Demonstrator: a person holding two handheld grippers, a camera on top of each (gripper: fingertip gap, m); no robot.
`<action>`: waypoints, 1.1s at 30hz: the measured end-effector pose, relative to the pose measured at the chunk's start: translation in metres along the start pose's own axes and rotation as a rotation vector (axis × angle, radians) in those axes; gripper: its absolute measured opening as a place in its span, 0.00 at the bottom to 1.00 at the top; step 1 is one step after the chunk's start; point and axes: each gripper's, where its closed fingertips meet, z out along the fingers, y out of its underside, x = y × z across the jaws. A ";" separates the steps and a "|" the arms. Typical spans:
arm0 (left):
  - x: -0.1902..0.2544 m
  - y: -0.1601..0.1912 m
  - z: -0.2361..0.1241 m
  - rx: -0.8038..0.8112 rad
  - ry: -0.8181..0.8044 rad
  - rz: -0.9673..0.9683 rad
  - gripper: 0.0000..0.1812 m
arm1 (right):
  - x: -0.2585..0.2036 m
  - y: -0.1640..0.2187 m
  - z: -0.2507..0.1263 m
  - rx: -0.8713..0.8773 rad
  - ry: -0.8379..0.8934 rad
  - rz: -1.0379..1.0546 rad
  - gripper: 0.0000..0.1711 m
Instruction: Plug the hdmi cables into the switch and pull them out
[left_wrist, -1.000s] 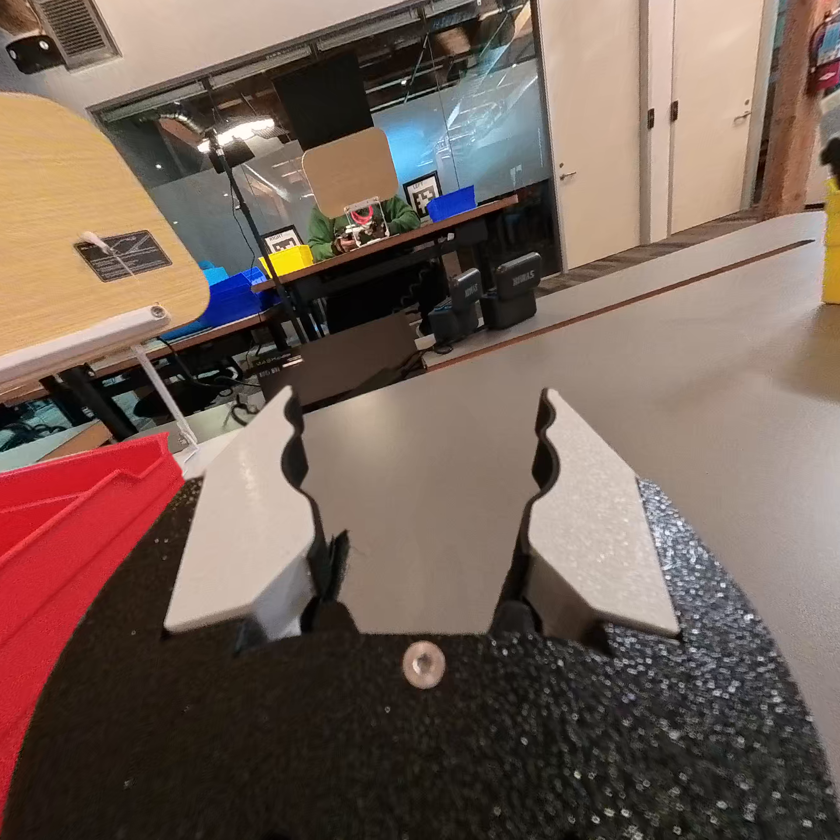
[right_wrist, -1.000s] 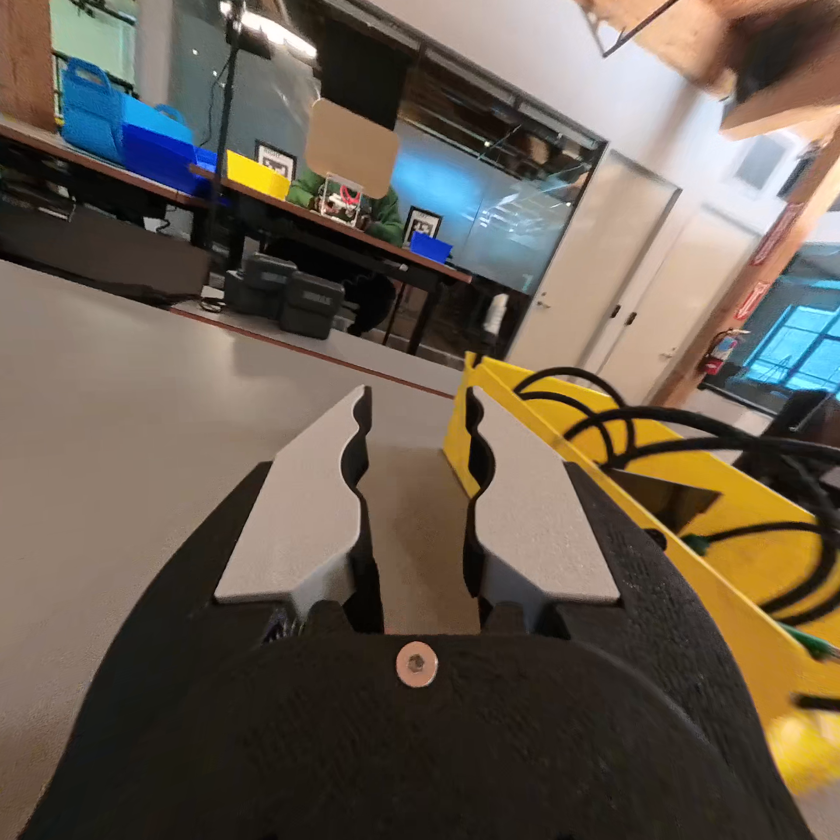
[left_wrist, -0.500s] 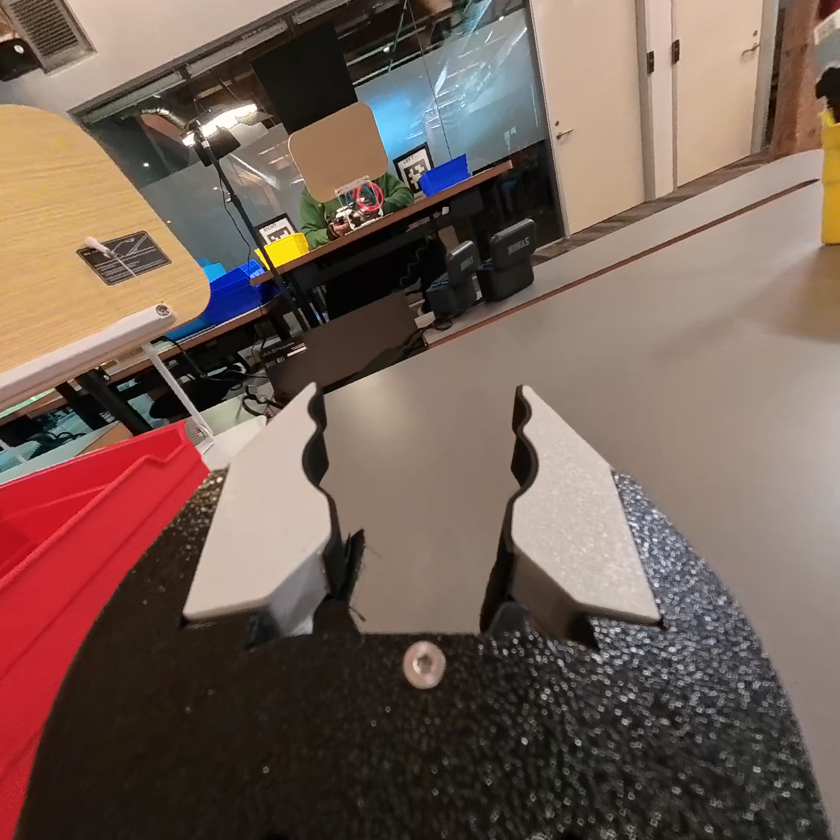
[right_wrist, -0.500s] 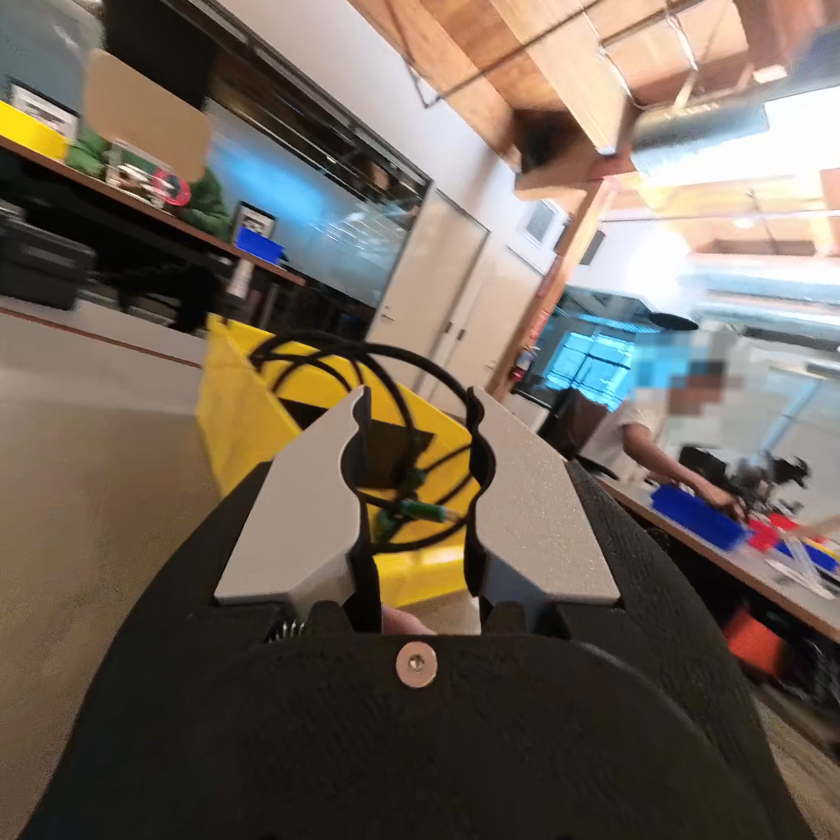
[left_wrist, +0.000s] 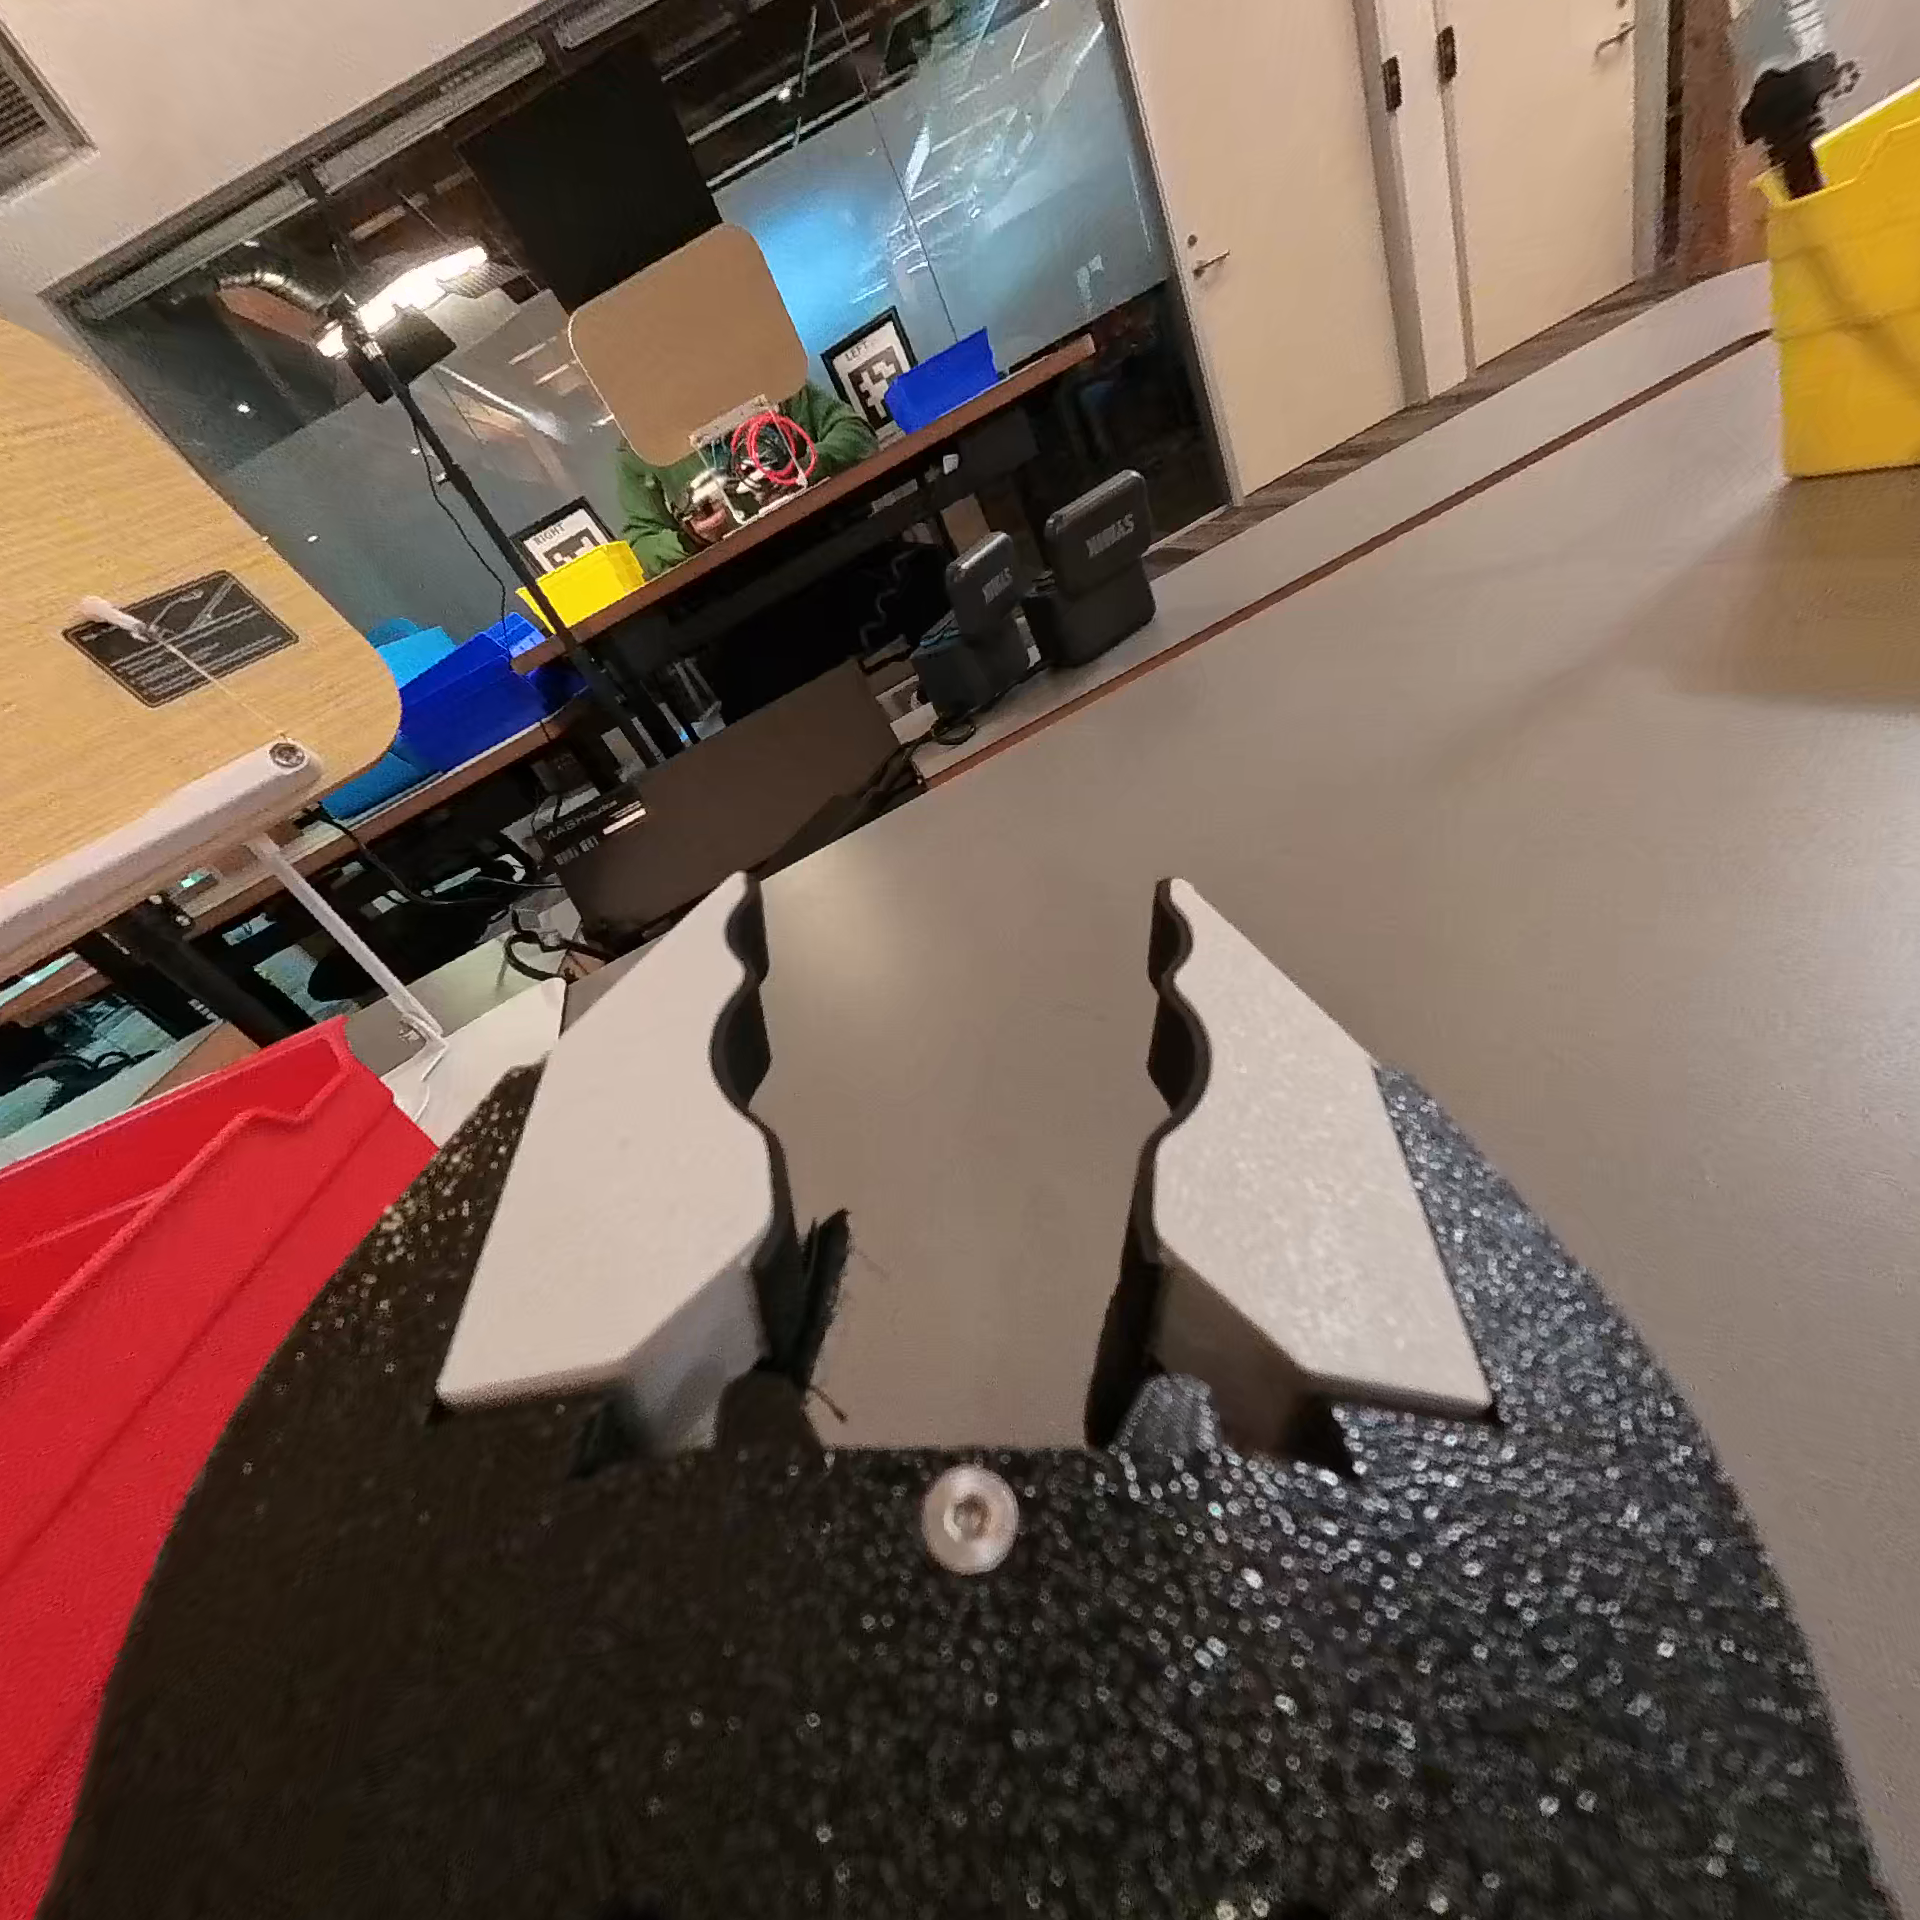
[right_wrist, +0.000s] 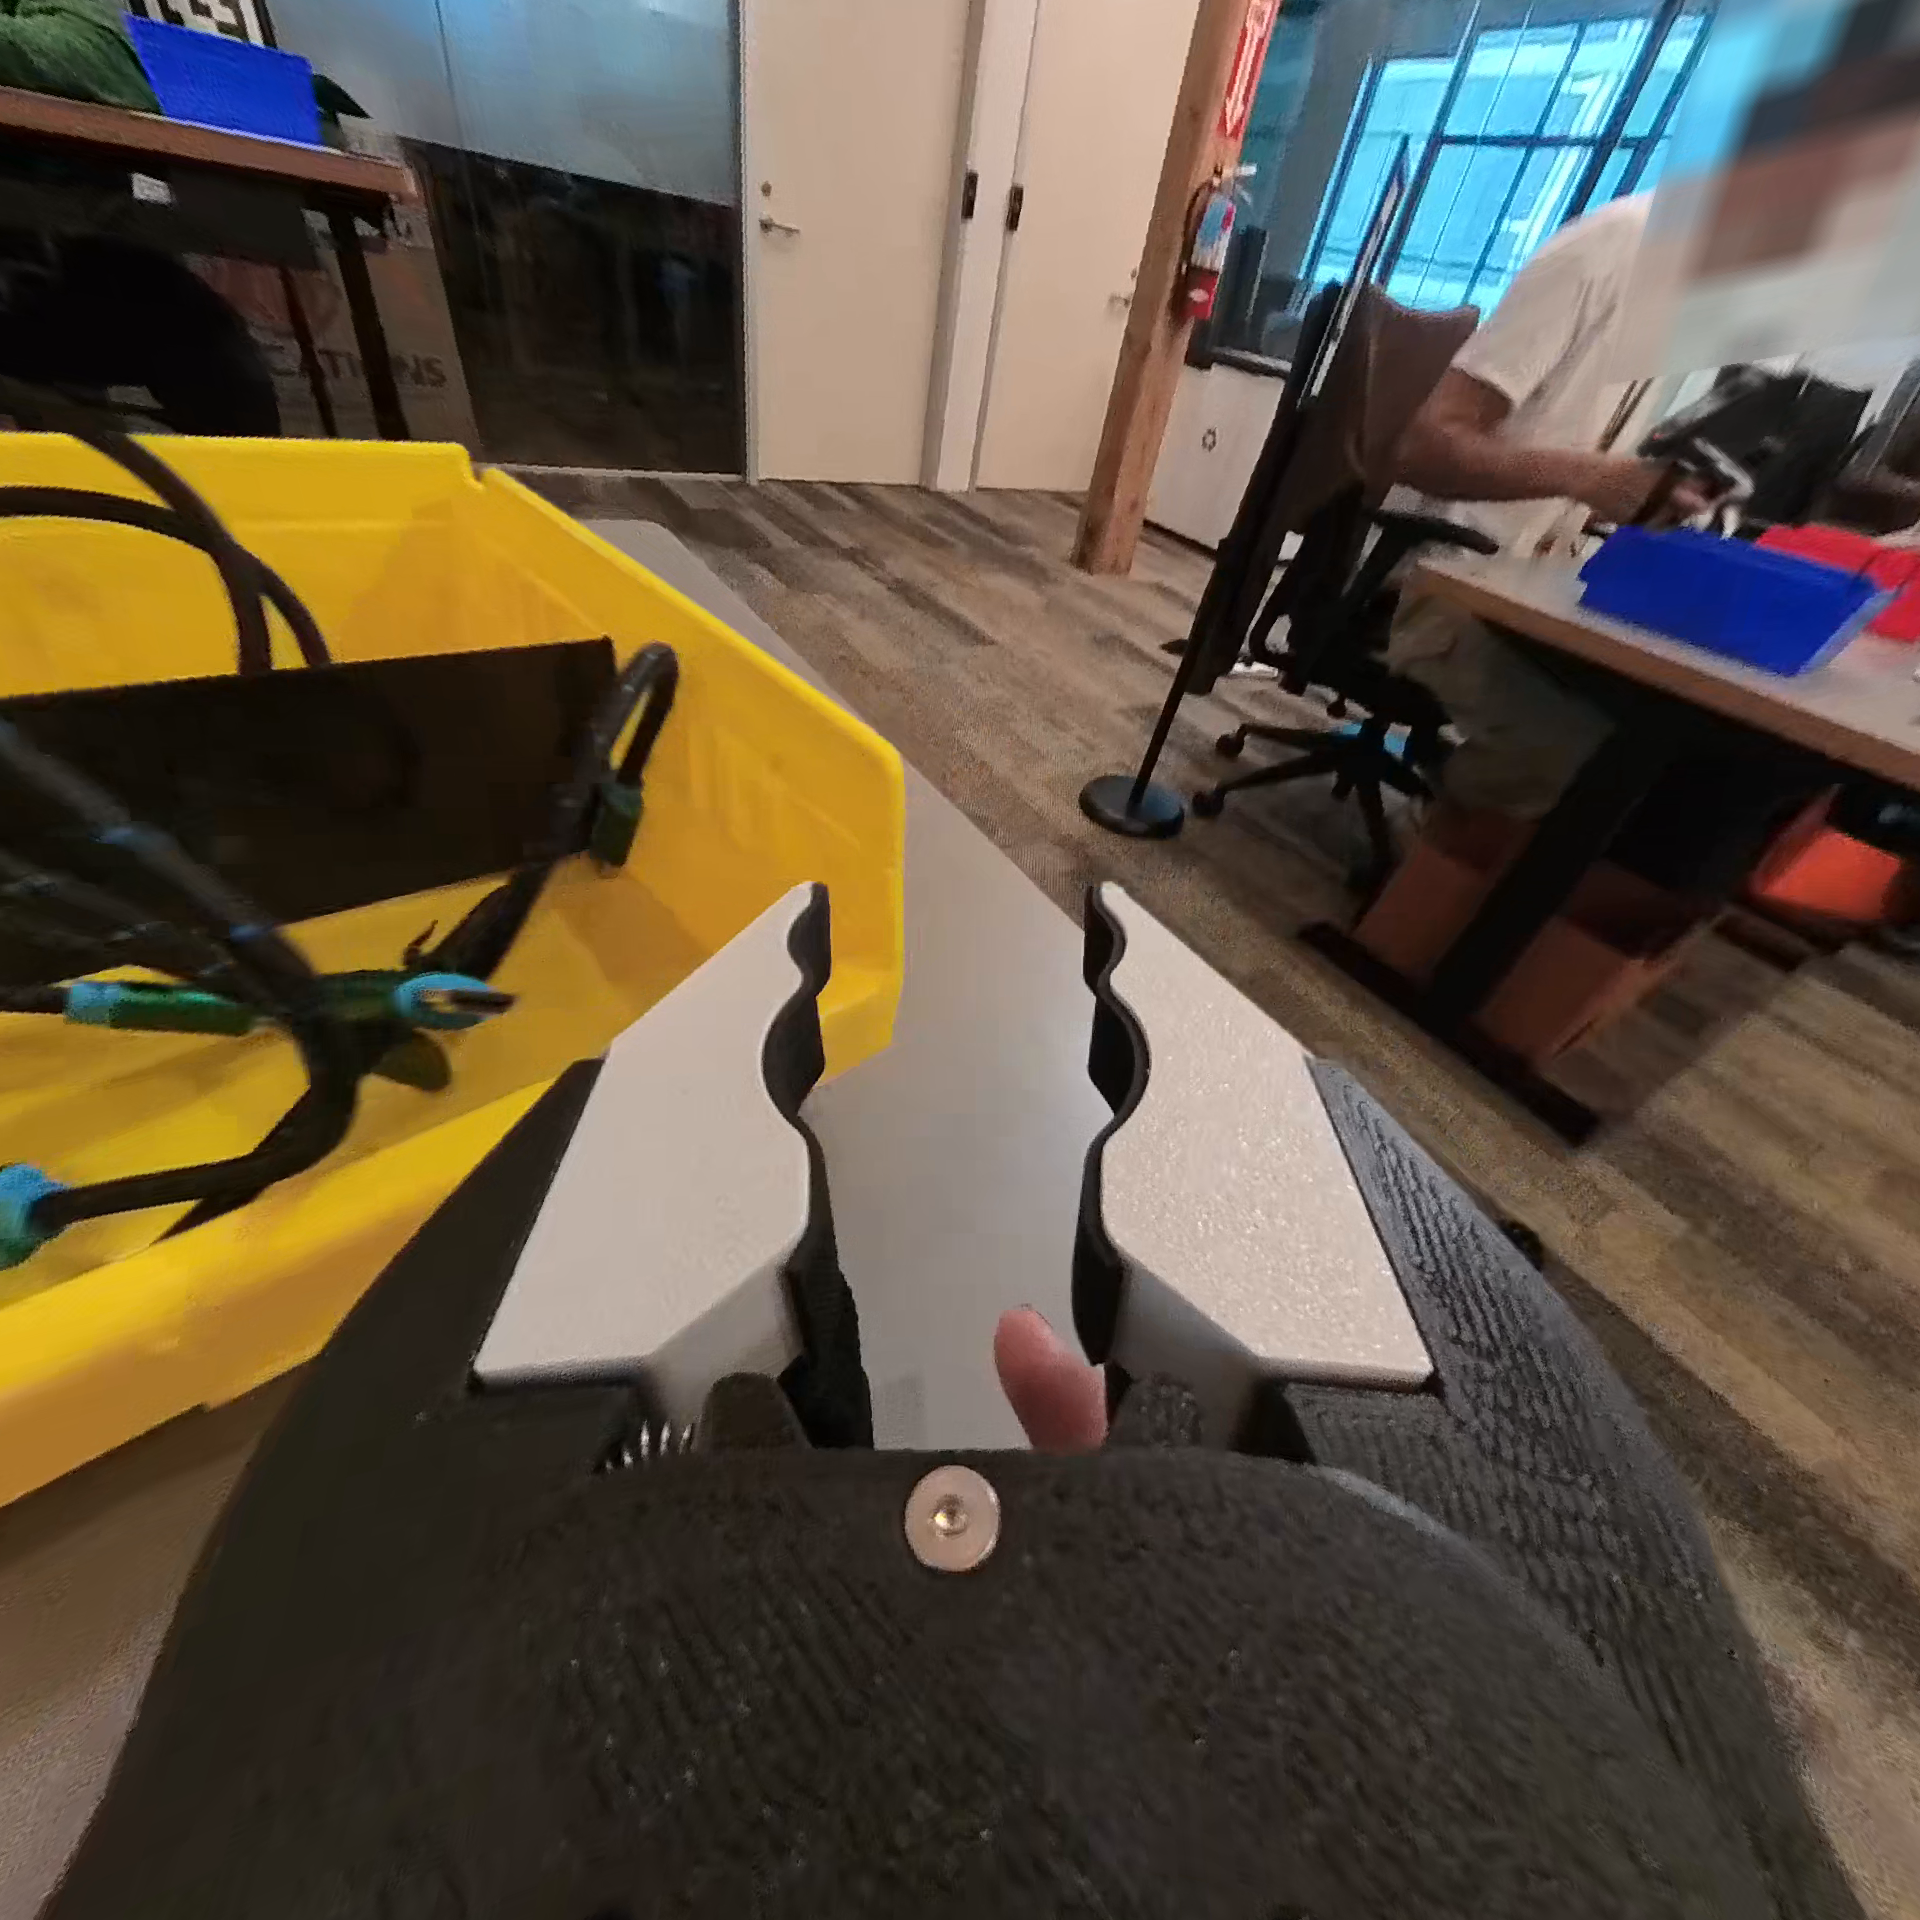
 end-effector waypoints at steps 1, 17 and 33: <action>0.001 0.000 0.000 -0.001 0.002 0.002 0.40 | 0.002 0.004 0.004 -0.017 -0.006 0.015 0.28; 0.007 0.002 0.001 -0.016 0.013 0.054 0.38 | -0.018 0.017 0.059 -0.083 -0.202 0.073 0.27; 0.010 0.003 0.002 -0.023 0.017 0.082 0.36 | -0.041 0.020 0.033 -0.098 -0.215 -0.030 0.11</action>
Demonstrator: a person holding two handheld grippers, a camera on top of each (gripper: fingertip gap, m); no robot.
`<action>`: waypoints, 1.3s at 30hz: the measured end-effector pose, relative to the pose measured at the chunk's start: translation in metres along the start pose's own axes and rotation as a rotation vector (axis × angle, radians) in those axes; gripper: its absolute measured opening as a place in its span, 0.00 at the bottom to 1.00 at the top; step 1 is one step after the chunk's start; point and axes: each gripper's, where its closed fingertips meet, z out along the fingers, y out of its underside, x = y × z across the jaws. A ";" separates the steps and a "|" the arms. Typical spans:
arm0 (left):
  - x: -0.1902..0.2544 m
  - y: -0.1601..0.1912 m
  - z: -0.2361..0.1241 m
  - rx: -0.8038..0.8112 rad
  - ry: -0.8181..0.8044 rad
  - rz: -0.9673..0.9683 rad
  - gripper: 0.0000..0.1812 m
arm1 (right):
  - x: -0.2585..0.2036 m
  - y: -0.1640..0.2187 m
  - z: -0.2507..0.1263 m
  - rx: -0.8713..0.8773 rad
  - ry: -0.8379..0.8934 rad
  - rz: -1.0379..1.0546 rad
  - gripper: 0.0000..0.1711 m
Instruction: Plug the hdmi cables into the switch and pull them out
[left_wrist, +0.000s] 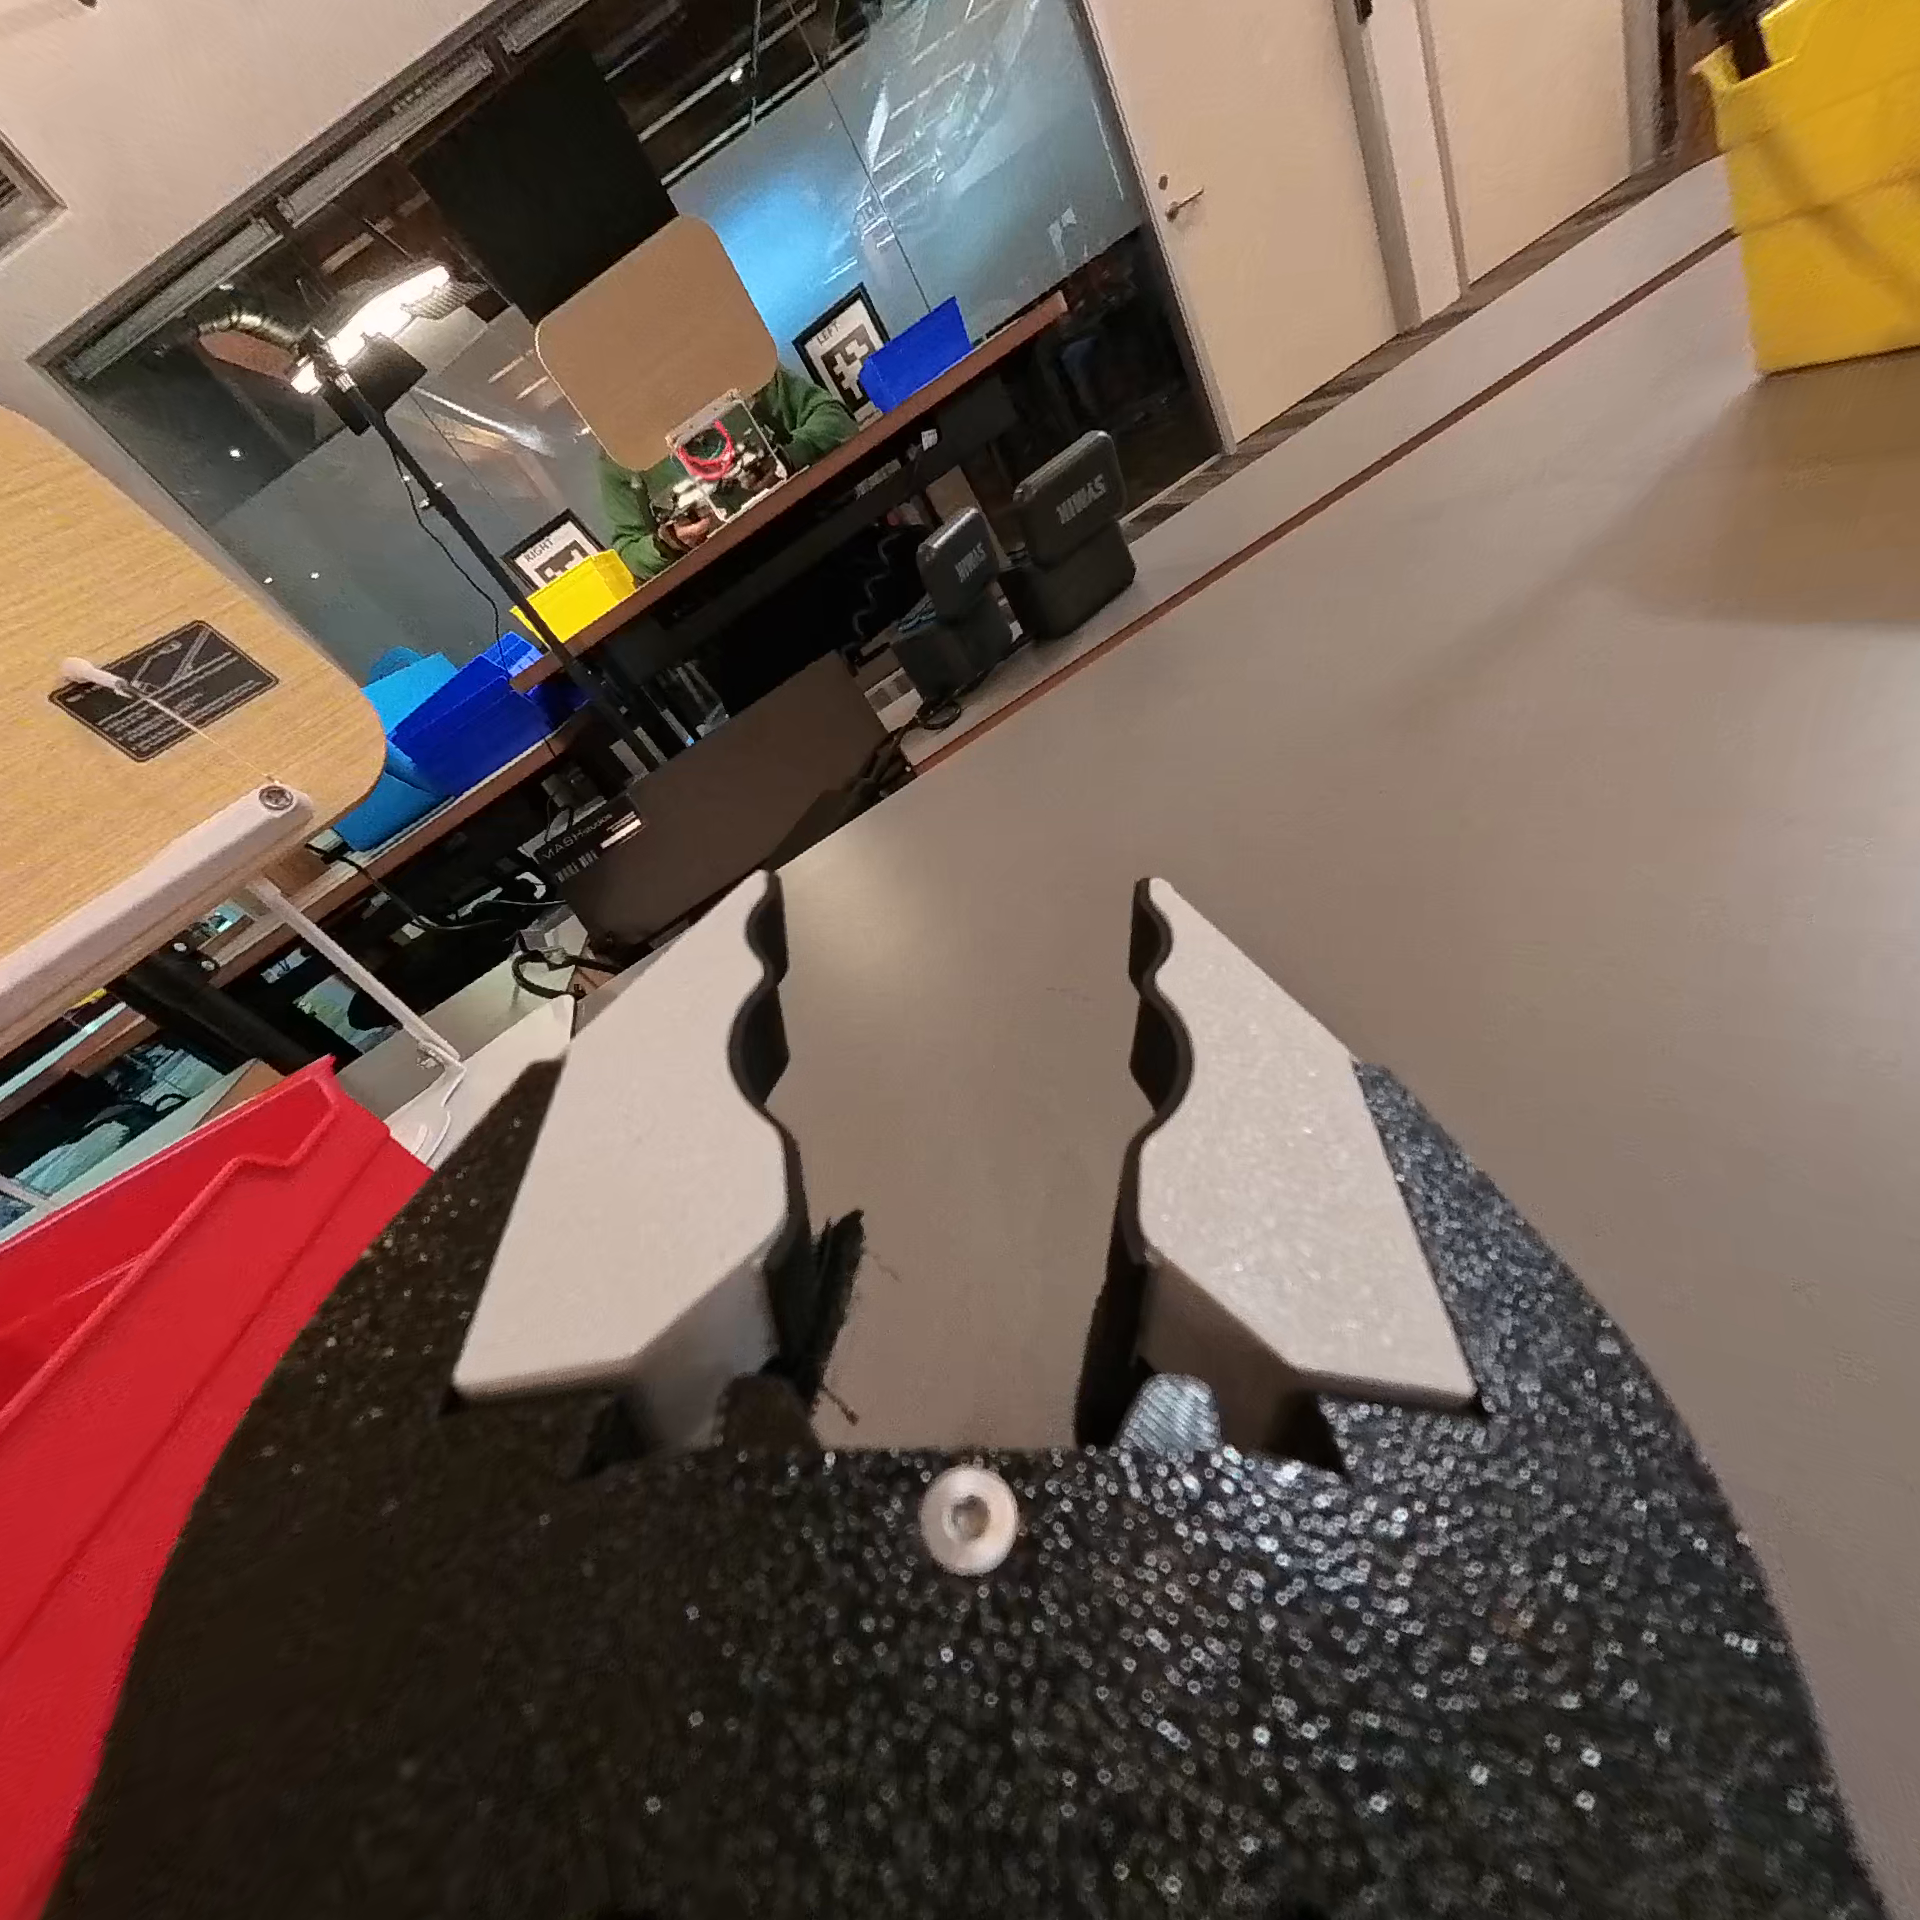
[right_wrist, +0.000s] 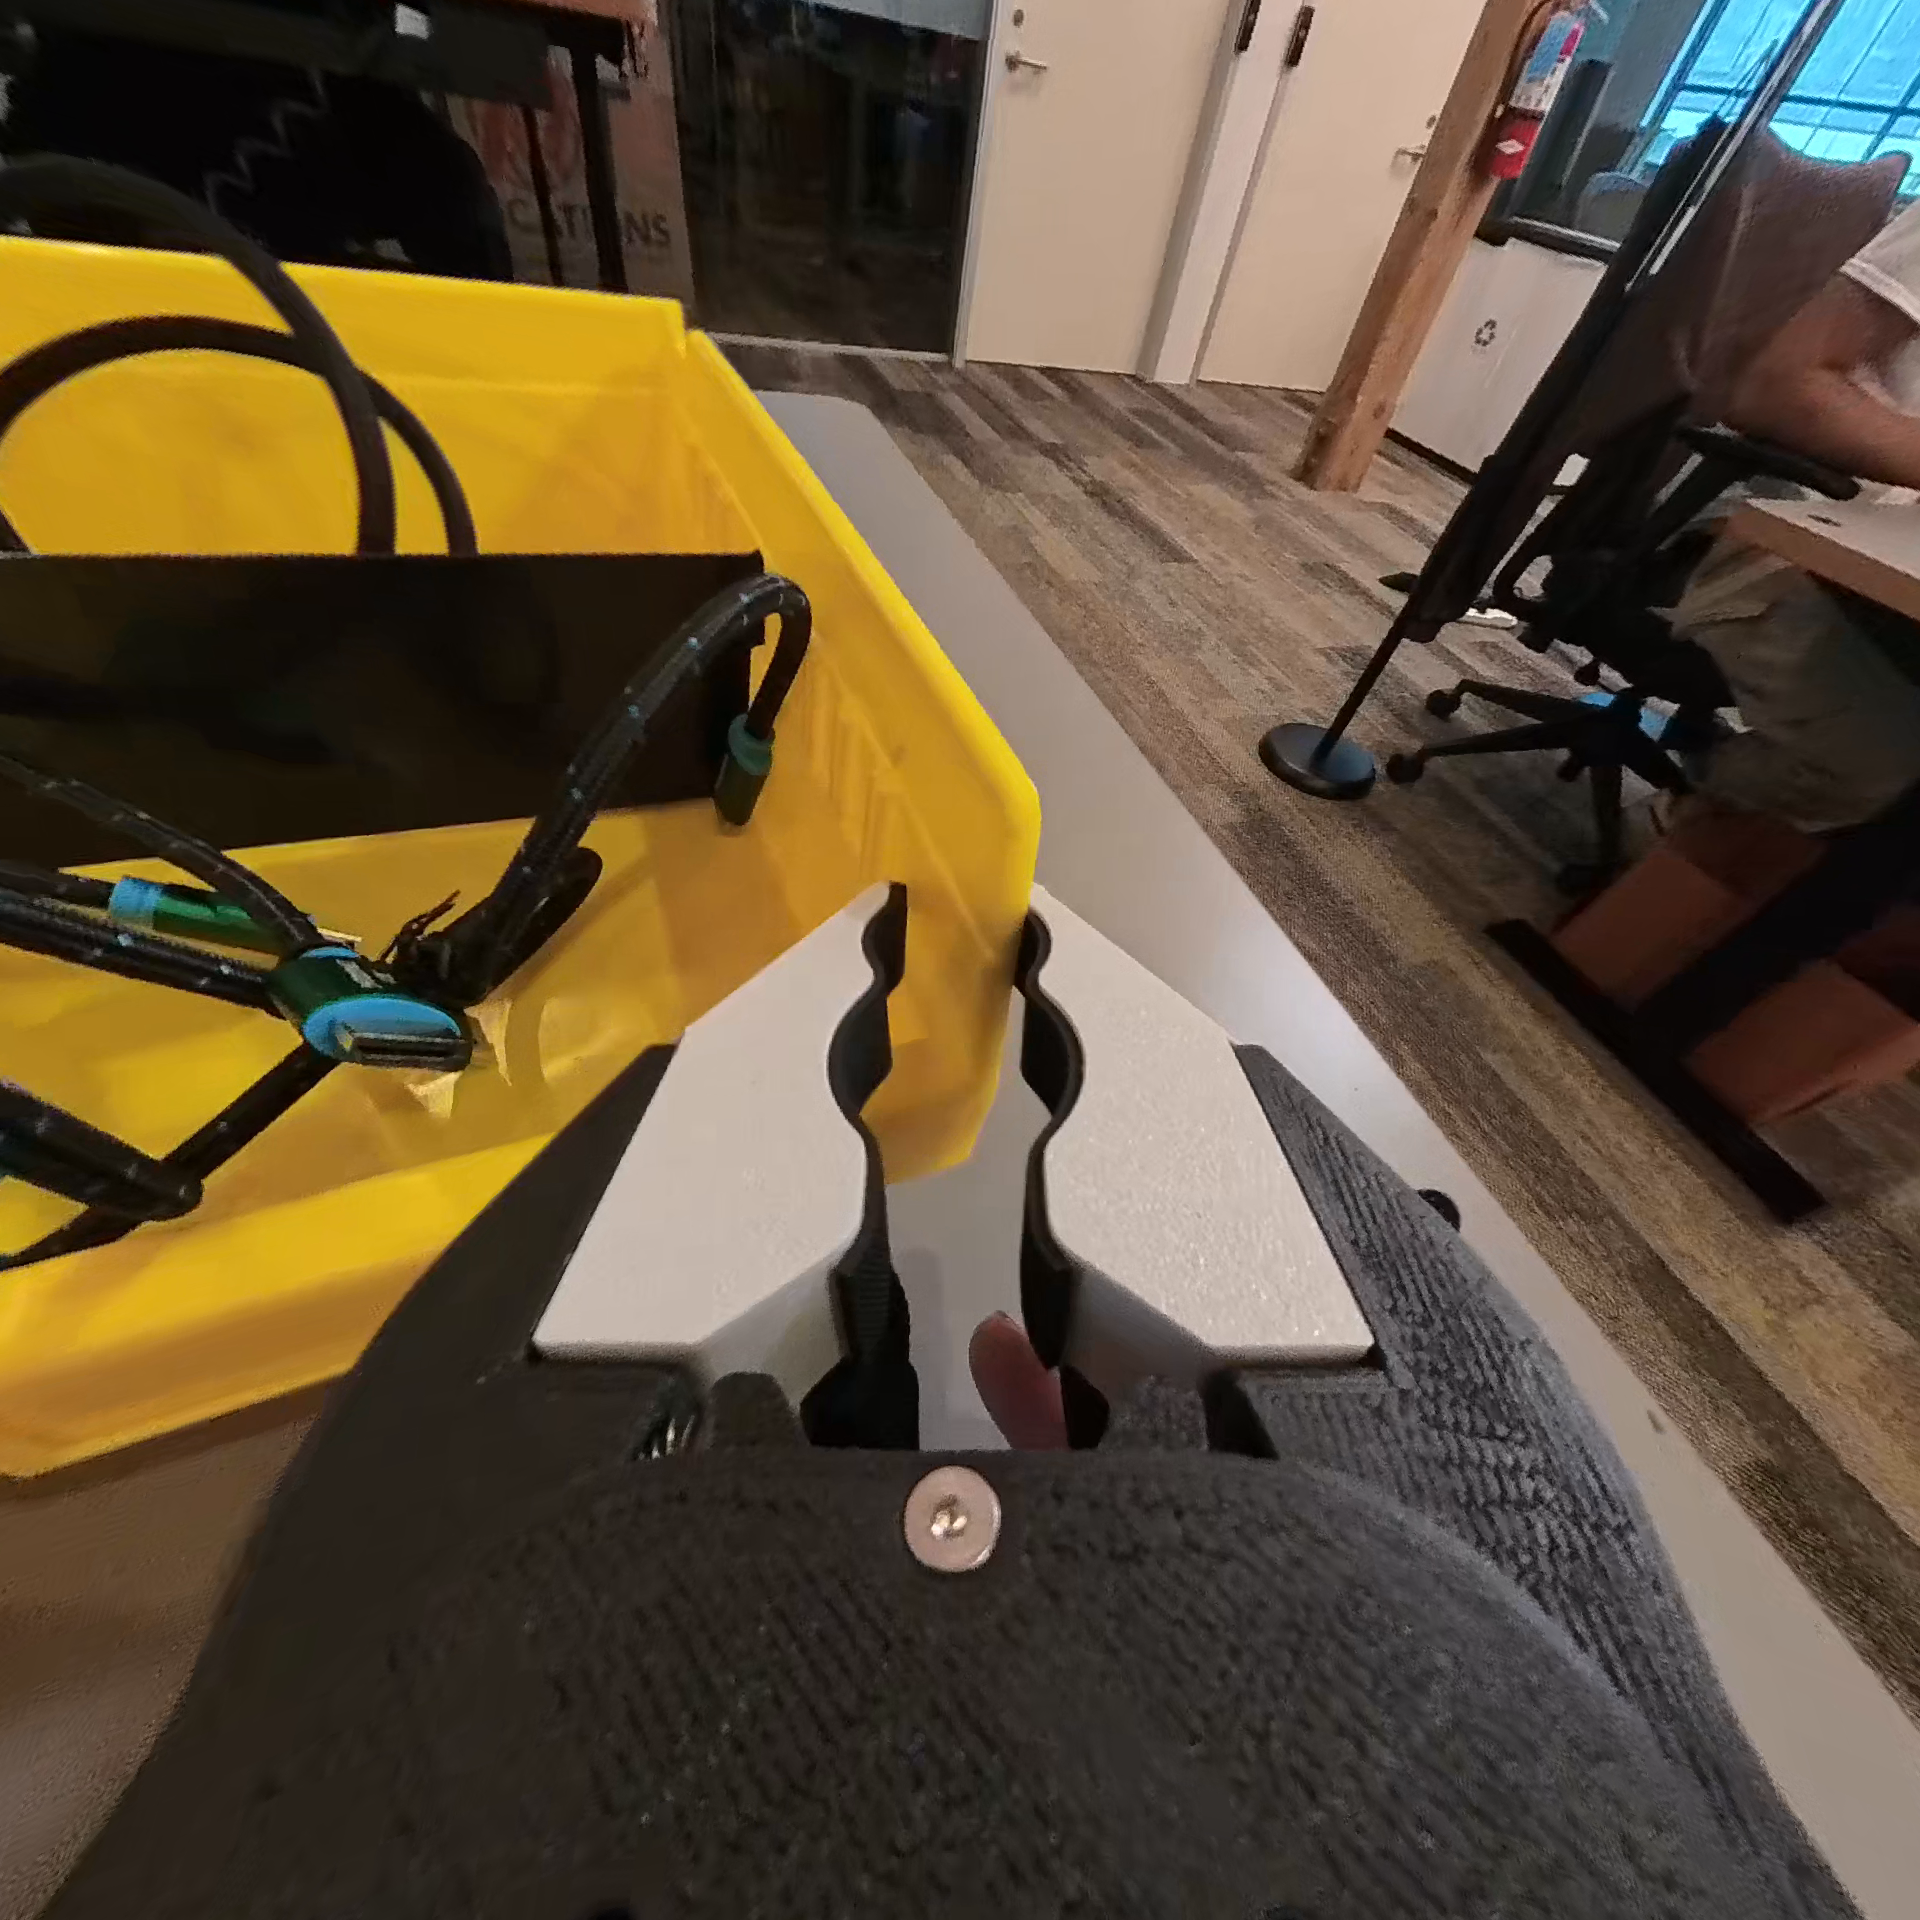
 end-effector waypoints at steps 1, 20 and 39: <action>0.001 0.000 0.000 0.002 0.004 0.001 0.35 | -0.002 0.001 -0.003 -0.007 -0.004 -0.005 0.10; 0.005 -0.004 -0.003 0.023 0.033 -0.007 0.35 | -0.004 -0.016 0.004 0.090 -0.186 0.125 0.13; -0.004 -0.004 -0.009 -0.014 -0.003 0.030 0.33 | -0.065 -0.009 -0.015 0.064 -0.240 -0.048 0.01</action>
